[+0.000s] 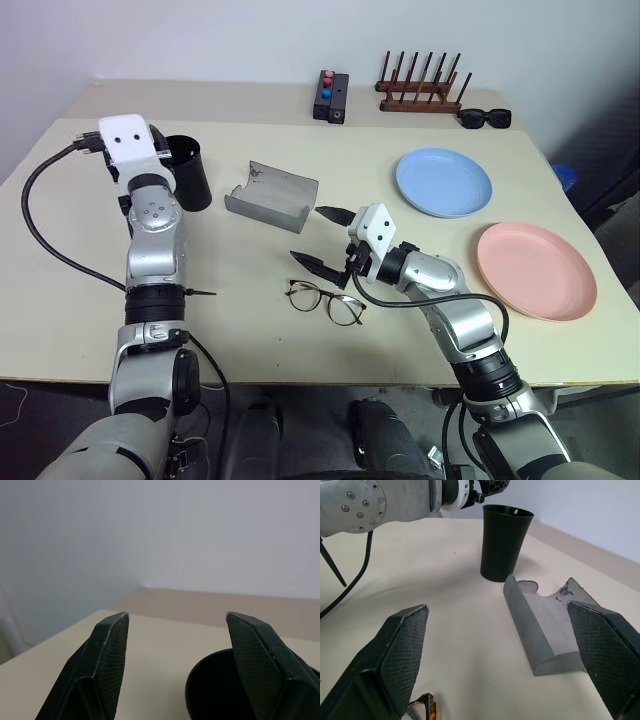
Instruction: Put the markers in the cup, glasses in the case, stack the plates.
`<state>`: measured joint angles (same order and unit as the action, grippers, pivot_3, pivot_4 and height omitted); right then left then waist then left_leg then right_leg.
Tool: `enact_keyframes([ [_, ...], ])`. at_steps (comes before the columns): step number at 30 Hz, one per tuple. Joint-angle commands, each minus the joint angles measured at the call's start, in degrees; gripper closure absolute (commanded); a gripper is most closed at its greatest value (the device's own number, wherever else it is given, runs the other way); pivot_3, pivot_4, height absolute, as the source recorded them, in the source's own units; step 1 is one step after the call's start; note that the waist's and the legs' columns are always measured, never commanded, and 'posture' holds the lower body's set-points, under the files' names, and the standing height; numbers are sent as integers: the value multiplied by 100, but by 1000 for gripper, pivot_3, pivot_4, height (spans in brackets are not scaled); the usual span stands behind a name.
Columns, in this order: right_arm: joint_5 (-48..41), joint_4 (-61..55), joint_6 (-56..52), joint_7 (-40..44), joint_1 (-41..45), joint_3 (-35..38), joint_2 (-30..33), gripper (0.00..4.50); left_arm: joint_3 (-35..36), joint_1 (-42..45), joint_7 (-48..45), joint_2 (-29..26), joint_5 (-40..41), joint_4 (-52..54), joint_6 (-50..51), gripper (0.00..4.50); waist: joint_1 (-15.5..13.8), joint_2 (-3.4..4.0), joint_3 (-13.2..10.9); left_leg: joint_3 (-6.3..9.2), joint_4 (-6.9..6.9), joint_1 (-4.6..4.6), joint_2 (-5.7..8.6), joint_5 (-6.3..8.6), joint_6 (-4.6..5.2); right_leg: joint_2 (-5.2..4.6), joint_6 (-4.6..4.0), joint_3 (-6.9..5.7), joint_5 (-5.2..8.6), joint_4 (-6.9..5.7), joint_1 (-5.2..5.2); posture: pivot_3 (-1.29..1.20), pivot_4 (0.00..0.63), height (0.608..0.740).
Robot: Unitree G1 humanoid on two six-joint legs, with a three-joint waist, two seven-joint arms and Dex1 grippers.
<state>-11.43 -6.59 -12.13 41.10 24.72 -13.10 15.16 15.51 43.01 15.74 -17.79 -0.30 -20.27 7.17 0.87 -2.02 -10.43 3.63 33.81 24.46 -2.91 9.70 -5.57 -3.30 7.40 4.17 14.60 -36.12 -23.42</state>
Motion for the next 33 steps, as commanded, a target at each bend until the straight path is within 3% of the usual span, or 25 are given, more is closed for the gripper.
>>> enact_keyframes([
  [1,-53,-192,54,88,54,200,206,0,99,271,-937,-318,544,526,-283,1346,4,0,0,0,0,0,0,0,0,0,0,0,0,0,0,0,150,740],
  [2,-65,-187,49,124,63,249,287,0,51,262,-1344,-401,748,632,-223,1346,4,0,0,0,0,1,0,0,0,0,0,0,0,1,-1,0,150,740],
  [6,-279,-169,-138,557,115,536,883,0,-605,-50,-3575,-1096,1518,1421,816,62,0,2,-1,-1,-1,2,0,0,0,0,-3,0,2,2,0,0,150,740],
  [12,-655,-425,-584,1563,-29,627,1914,0,-1587,-572,-5496,-2215,1682,2128,2122,22,38,16,-8,-3,-2,-4,0,1,2,-3,-28,3,15,0,0,0,150,740],
  [18,-743,-638,-710,1736,-166,674,2170,0,-2373,-17,-6246,-2405,966,760,2015,22,30,16,-9,-4,4,1,-2,3,5,-2,-30,5,18,2,-5,0,150,740],
  [27,-748,-953,-871,1544,-458,755,2209,0,-2753,1315,-7414,-2086,422,-1987,1188,22,9,15,-11,-5,10,14,0,5,10,-3,-29,5,18,4,-10,0,150,740],
  [33,-994,-1278,-1213,1676,-662,947,2508,0,-2916,1766,-8304,-1925,113,-3081,563,22,16,16,-11,-5,10,16,-1,7,13,-2,-29,5,18,2,-13,0,150,740],
])
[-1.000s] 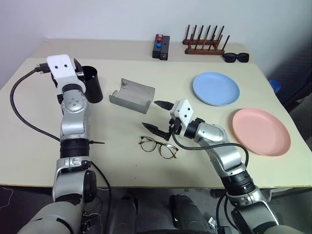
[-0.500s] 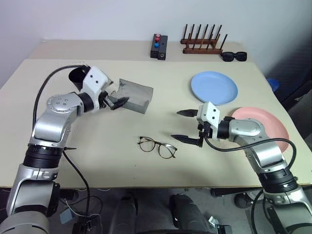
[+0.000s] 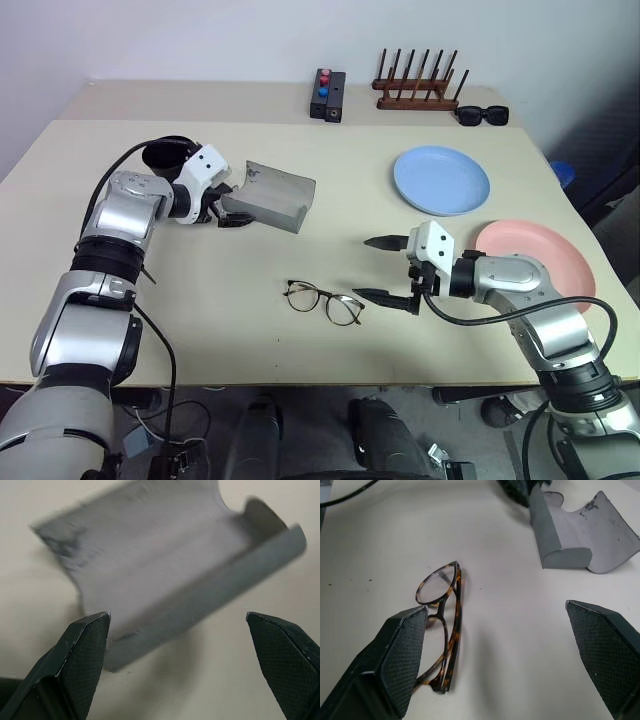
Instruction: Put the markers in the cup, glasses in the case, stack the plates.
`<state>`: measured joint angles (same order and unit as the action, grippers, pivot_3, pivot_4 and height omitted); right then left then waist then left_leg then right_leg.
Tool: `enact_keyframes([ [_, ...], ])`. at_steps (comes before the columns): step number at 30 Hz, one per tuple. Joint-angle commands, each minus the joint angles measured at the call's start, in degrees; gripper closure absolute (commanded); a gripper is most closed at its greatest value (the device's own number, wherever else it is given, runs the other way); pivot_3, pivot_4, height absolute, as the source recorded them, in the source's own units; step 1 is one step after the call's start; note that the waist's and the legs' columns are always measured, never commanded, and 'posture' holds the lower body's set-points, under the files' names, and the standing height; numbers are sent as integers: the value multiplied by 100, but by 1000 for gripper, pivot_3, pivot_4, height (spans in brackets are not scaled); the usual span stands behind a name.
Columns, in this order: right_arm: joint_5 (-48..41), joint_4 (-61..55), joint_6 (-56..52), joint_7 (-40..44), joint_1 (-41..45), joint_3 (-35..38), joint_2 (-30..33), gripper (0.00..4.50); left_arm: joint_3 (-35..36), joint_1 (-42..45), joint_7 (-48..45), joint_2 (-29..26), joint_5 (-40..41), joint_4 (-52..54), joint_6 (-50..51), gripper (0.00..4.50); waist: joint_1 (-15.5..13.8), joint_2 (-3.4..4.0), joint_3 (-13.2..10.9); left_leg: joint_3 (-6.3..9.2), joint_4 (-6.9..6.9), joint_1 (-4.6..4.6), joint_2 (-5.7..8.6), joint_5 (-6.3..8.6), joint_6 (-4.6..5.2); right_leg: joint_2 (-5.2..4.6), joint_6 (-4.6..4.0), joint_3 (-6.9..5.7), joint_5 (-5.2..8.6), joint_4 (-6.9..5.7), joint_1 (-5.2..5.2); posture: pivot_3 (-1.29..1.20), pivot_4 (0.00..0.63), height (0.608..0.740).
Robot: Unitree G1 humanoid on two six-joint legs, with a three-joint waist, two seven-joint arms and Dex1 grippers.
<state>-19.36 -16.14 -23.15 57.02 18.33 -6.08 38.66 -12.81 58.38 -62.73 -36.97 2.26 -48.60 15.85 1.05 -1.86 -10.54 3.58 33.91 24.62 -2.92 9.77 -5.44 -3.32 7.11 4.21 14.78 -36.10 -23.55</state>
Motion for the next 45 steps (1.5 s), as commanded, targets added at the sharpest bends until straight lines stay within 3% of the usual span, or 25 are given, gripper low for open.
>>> enact_keyframes([
  [1,-223,-339,-132,82,-41,282,205,0,-139,255,-636,9,-222,-357,-446,22,-4,0,0,-1,1,0,0,0,0,0,0,0,0,0,0,0,150,740],
  [4,-208,-321,-124,33,-61,359,267,0,-233,327,-854,76,-443,-644,-801,22,-4,0,0,0,1,0,0,0,0,0,-1,1,0,0,1,0,150,740],
  [7,-182,-311,-102,10,-93,406,280,0,-190,366,-989,158,-506,-794,-1018,1328,-5,-1,-1,0,2,1,0,0,0,-1,-1,1,0,1,1,0,150,740],
  [13,-160,-338,-79,-66,-135,398,263,0,-15,217,-1264,242,-395,-564,-1196,4461,-3,-1,-1,0,2,6,0,0,1,-1,0,0,0,0,-2,0,150,740],
  [18,-155,-293,-70,-78,-77,348,243,0,121,-33,-1487,251,-201,-77,-1180,4461,1,-1,-1,0,3,6,0,0,2,0,0,1,-1,-2,-3,0,150,740],
  [26,-249,-356,-195,81,-8,223,249,0,8,-1004,-2003,171,148,2268,-225,4461,-6,1,-2,1,7,6,-1,-1,2,0,0,1,-1,-7,-2,0,150,740],
  [34,-261,-557,-312,1,-109,93,157,0,-327,-1135,-2169,280,147,2860,269,4461,-5,1,-2,1,15,6,-1,0,3,0,0,1,-1,-7,1,0,150,740],
  [37,-313,-666,-515,-36,-148,59,184,0,-385,-1087,-2071,314,86,2845,270,3640,-2,1,-2,2,14,5,-1,0,4,0,0,1,-1,-7,1,0,150,740],
  [41,-361,-873,-978,-212,-95,-57,143,0,-231,-1033,-1557,445,49,2686,-9,1675,-5,1,-2,2,15,5,-1,0,5,0,0,1,-1,-7,1,0,150,740],
  [45,-86,-1044,-1312,-571,134,-355,43,0,246,-1064,-934,551,314,2741,-16,1675,2,1,-2,2,18,5,-1,0,5,0,-1,2,-1,-7,1,0,150,740],
])
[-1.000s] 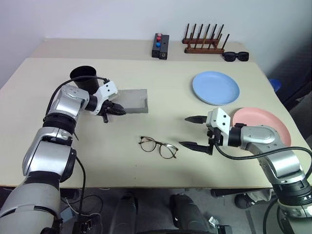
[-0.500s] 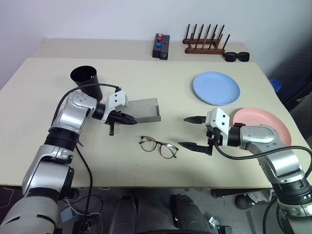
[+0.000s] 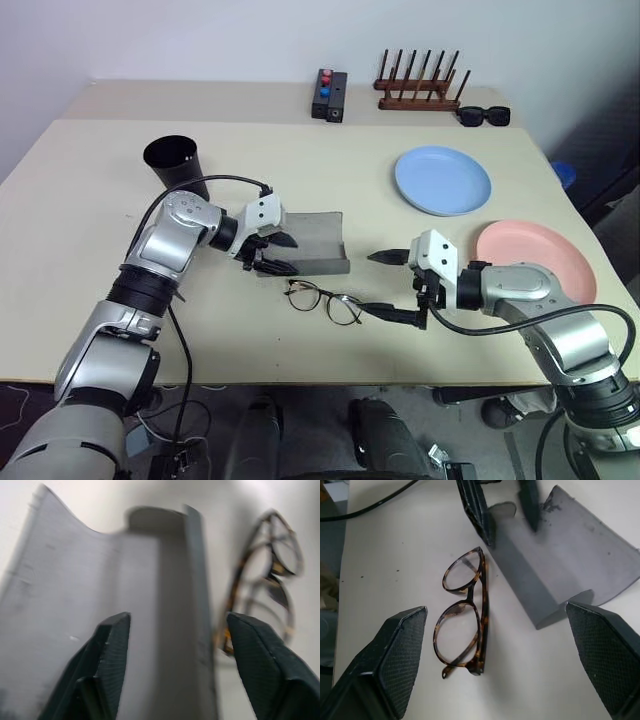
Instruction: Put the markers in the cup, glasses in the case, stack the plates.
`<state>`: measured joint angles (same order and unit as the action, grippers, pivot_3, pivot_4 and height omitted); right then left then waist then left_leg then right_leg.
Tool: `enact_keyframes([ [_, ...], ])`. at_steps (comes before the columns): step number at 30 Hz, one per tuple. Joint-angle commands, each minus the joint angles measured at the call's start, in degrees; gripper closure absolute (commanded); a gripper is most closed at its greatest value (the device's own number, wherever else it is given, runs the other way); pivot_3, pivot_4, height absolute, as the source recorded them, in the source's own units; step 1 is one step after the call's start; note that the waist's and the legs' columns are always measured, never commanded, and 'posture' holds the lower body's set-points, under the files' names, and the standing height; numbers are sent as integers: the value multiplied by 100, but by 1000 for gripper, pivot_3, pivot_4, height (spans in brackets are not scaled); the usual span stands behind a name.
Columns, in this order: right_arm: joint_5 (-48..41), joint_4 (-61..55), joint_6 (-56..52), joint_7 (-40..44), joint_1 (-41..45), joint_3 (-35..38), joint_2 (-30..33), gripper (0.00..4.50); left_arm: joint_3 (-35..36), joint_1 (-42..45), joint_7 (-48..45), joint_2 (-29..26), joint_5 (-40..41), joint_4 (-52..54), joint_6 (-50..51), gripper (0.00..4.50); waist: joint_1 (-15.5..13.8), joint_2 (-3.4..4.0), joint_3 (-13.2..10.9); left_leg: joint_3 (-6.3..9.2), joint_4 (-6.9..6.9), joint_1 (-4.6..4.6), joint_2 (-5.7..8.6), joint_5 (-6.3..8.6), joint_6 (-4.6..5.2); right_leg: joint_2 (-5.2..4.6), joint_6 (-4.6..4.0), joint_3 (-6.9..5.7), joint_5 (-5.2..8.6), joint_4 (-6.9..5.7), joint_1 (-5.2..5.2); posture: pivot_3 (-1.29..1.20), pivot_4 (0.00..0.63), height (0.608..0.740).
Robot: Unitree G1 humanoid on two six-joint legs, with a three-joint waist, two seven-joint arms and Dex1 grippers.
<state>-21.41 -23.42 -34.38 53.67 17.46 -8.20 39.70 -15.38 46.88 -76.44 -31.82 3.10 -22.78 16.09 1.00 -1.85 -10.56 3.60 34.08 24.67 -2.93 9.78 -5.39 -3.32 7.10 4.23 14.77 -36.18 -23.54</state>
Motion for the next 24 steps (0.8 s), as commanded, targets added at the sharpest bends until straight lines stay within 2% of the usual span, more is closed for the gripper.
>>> enact_keyframes([
  [1,214,-396,-263,-306,309,-277,-61,0,730,-17,630,39,362,342,-28,1675,14,0,0,0,0,0,0,0,0,0,0,0,0,-1,-1,0,150,740],
  [4,363,-714,-571,-443,513,-583,0,0,1259,-631,968,-118,660,1166,-115,1675,38,4,-1,-1,-3,-1,-1,2,4,0,1,2,0,-2,-3,0,150,740],
  [9,506,-1036,-1196,-769,876,-1033,-142,0,2017,-2252,1195,-453,1259,2763,-53,1675,125,7,-1,-1,-13,-8,-3,6,10,0,7,2,1,-5,-1,0,150,740],
  [14,739,-765,-1759,-1186,1211,-1467,-486,0,2471,-3651,1621,-548,1618,3885,275,1675,112,6,-1,-3,3,-12,-2,6,9,-5,-4,2,0,-4,9,0,150,740],
  [17,804,-628,-1990,-1287,1364,-1603,-589,0,2598,-4225,1859,-521,1697,4274,247,1675,97,6,-1,-13,5,-15,0,6,9,-17,-10,3,-3,4,10,0,150,740],
  [24,896,-427,-2332,-1444,1669,-1833,-852,0,2682,-4867,2092,-536,1758,4497,-26,1675,140,8,-1,-16,-1,-15,-1,7,9,-19,-15,2,-3,7,3,0,150,740],
])
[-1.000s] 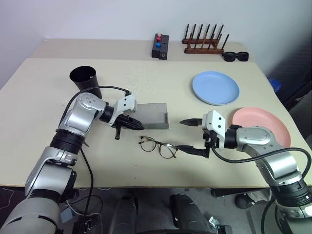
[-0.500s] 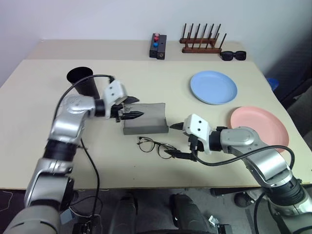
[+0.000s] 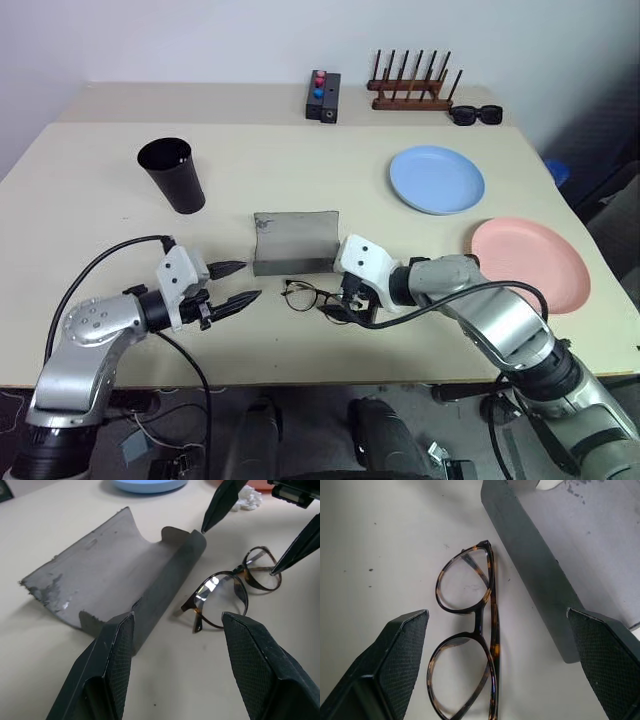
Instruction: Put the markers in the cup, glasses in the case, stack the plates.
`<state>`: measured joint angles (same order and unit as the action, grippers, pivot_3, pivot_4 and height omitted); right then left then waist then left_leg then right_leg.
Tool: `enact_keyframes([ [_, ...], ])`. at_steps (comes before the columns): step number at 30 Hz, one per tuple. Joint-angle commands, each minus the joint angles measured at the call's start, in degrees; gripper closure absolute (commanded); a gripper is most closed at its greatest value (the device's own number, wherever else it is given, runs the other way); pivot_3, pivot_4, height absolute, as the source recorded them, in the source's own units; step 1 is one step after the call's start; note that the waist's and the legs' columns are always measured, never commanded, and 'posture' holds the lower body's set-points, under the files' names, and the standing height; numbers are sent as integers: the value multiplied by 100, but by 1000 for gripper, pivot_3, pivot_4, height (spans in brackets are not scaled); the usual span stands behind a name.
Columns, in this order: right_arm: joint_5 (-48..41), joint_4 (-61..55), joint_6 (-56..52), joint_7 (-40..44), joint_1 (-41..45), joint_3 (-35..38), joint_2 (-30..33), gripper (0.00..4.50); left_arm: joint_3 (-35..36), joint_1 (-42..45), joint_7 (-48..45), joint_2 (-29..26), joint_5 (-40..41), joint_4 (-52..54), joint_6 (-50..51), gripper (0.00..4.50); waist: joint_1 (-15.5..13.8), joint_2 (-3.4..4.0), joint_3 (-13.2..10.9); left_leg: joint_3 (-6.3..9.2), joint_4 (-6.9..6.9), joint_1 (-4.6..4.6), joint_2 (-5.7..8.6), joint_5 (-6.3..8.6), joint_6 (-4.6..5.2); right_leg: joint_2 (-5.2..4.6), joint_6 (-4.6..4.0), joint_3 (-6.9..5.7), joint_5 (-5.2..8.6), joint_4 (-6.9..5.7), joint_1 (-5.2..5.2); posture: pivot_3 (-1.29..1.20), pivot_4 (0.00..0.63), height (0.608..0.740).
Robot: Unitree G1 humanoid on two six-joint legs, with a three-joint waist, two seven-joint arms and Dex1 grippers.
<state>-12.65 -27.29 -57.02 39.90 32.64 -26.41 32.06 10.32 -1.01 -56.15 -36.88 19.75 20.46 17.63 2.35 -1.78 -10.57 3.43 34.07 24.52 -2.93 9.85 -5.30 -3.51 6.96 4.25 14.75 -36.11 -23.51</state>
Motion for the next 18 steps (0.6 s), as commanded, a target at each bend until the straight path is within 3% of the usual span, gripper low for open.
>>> enact_keyframes([
  [1,49,-25,-103,-113,160,-43,-134,0,109,-143,105,-27,60,171,-237,1675,2,0,0,0,-1,0,0,0,0,0,0,0,0,0,-1,0,150,740],
  [5,103,2,-273,-249,179,-91,-259,0,110,-169,234,-28,54,85,-340,1675,2,0,0,-1,-1,1,0,0,0,0,-1,0,1,1,-2,0,150,740],
  [8,160,-12,-318,-309,152,-138,-218,720,216,-87,366,79,359,108,-181,1643,4,0,0,-2,-2,2,0,0,0,-1,-2,0,1,3,-2,0,150,740],
  [15,205,-24,-316,-303,124,-177,-116,4319,197,-26,432,-28,567,81,23,1643,15,0,0,-4,-4,2,0,1,0,-1,-2,1,1,3,-5,0,150,740],
  [18,202,-45,-282,-228,131,-197,-59,4425,200,52,506,-37,630,84,129,1643,9,0,0,-4,-5,2,0,1,0,-1,-3,0,2,3,-6,0,150,740],
])
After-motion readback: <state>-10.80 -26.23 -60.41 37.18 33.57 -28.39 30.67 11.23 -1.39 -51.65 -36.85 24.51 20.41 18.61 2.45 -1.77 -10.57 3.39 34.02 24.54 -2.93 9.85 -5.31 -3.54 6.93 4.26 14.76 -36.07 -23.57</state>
